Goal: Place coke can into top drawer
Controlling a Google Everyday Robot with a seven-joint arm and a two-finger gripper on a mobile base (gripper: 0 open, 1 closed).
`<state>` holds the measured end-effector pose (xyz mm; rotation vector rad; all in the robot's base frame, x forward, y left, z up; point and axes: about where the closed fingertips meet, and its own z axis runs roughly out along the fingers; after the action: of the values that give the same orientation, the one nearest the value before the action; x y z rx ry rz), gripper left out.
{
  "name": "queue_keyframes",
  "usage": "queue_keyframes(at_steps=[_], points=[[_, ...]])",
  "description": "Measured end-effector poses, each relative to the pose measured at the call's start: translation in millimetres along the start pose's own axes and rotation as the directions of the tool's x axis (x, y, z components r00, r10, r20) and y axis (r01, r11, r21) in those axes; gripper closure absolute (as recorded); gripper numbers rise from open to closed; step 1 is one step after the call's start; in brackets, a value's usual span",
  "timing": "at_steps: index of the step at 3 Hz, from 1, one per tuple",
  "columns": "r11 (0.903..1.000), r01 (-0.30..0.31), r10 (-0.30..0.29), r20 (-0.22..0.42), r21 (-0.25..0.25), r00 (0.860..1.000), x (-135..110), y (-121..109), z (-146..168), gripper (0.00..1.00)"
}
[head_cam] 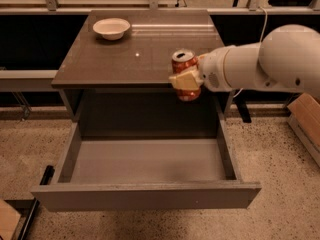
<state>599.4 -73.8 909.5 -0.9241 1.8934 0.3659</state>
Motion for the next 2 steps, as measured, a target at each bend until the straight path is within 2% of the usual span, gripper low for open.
queue_keyframes(at_steps=[1,2], points=[[0.9957,-0.012,0.012,0.001,-0.092,1.0,29.5,37.5,-1.1,1.0],[0.9849,0.013,-0.01,0.02,-0.173,1.0,64.2,65.2,10.3,1.0]])
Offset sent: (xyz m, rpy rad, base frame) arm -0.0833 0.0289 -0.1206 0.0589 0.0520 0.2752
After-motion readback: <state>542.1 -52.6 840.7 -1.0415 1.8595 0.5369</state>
